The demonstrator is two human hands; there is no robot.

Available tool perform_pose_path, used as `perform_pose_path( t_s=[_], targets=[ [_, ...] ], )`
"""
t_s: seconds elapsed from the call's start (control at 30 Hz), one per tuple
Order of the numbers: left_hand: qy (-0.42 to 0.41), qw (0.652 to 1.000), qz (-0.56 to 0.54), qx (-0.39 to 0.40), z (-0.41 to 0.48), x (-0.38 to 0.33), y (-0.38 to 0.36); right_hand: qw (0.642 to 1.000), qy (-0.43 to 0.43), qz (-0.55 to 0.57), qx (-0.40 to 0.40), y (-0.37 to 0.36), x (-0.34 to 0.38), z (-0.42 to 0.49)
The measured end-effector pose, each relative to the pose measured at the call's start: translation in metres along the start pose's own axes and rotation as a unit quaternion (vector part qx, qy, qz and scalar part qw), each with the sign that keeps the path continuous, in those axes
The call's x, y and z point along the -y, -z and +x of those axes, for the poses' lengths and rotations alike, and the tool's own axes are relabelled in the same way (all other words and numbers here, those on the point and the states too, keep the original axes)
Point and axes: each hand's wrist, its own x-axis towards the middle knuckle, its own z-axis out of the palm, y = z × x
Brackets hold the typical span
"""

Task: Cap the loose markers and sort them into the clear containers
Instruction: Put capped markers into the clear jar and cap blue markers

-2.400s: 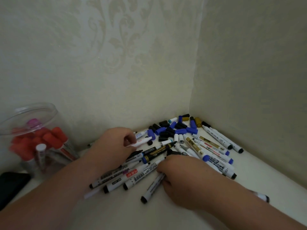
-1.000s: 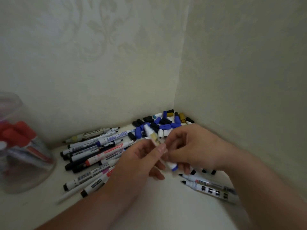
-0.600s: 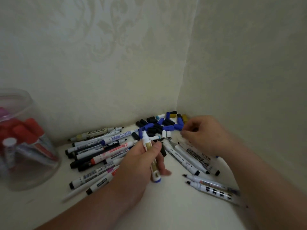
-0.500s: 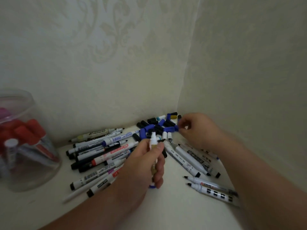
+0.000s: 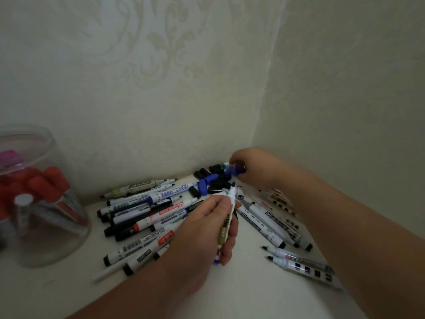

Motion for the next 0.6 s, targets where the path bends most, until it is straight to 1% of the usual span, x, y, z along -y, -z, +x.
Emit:
perform_pose_path(
  t_s=[0.03,0.07,0.1,0.13,0.17,0.2,0.23,0.3,0.43,0.57,0.6],
  targets=[
    [-0.002,1.000,0.001,0.001,0.000,0.000,0.000,0.995,-0.018,0.081,-0.061,0.004,-0.001,-0.008],
    [-0.005,1.000,0.004,0.002,0.000,0.000,0.001,0.973,-0.042,0.196,-0.113,0.009,0.000,-0.019],
    [-0.010,1.000,0.008,0.004,-0.001,-0.001,0.001,0.927,-0.061,0.342,-0.142,0.014,0.002,-0.032],
    [-0.016,1.000,0.014,0.007,-0.001,-0.001,0.001,0.861,-0.073,0.483,-0.145,0.020,0.005,-0.047],
    [-0.022,0.999,0.021,0.010,-0.001,-0.001,0.001,0.797,-0.081,0.584,-0.129,0.023,0.008,-0.062],
    [-0.029,0.999,0.032,0.012,-0.002,-0.002,0.001,0.752,-0.085,0.644,-0.111,0.023,0.009,-0.075],
    [-0.035,0.998,0.045,0.016,-0.002,-0.002,0.001,0.733,-0.087,0.667,-0.100,0.022,0.009,-0.088],
    [-0.043,0.996,0.071,0.020,-0.004,-0.001,0.000,0.727,-0.075,0.676,-0.097,0.016,0.009,-0.104],
    [-0.046,0.993,0.106,0.021,-0.005,-0.001,-0.001,0.731,-0.036,0.672,-0.112,0.008,0.009,-0.114],
    [-0.054,0.990,0.125,0.019,-0.005,-0.002,-0.004,0.725,0.002,0.679,-0.118,0.003,0.010,-0.115],
    [-0.056,0.990,0.127,0.016,-0.005,-0.002,-0.004,0.729,0.009,0.674,-0.117,0.003,0.010,-0.115]
  ],
)
